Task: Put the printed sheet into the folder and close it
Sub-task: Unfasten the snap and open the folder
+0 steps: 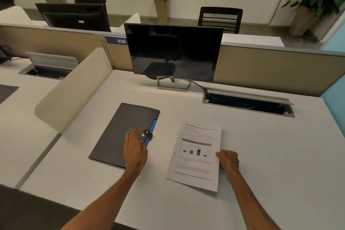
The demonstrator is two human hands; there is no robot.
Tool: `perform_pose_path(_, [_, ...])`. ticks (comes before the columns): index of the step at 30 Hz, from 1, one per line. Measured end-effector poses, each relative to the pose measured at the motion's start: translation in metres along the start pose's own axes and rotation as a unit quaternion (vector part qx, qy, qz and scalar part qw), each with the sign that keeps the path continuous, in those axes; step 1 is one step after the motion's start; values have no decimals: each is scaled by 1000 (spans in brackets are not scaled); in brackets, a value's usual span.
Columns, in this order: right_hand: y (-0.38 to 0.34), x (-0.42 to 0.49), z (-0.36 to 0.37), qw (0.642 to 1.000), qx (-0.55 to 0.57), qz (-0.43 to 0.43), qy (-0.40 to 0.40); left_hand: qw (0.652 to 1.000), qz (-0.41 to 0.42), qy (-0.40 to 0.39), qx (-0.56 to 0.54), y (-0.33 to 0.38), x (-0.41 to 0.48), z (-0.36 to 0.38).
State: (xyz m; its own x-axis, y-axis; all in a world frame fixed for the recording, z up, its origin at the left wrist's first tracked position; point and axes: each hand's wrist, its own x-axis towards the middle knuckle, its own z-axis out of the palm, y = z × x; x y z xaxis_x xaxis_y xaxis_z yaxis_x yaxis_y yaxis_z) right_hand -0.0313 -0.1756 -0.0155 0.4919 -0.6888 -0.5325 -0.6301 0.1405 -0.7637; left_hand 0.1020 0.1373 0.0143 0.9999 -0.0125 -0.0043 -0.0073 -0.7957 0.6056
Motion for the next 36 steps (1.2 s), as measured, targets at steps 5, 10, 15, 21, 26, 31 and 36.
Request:
perform_pose_path(5, [0,-2,9,1000,-23,-11,-14,986,-24,-109,124,-25,11,-4])
perform_pose_path(10, [-1,-3,10,999,-34,0,-18,962,6,-162,222,-30,18,0])
perform_pose_path(15, [1,0,10,999,-35,6,-12,947,29,-188,259,-34,24,2])
perform_pose_path(21, [4,-4,10,999,-31,13,3,906,112,-238,331,-38,36,-6])
perform_pose_path(26, [13,-5,9,998,-11,7,53,865,142,-283,389,-37,44,-15])
perform_pose_path(31, [25,-11,5,998,-19,20,50,844,170,-299,411,-34,43,-17])
perform_pose_path(36, [35,-13,-1,998,-35,25,46,865,166,-253,402,-36,33,-15])
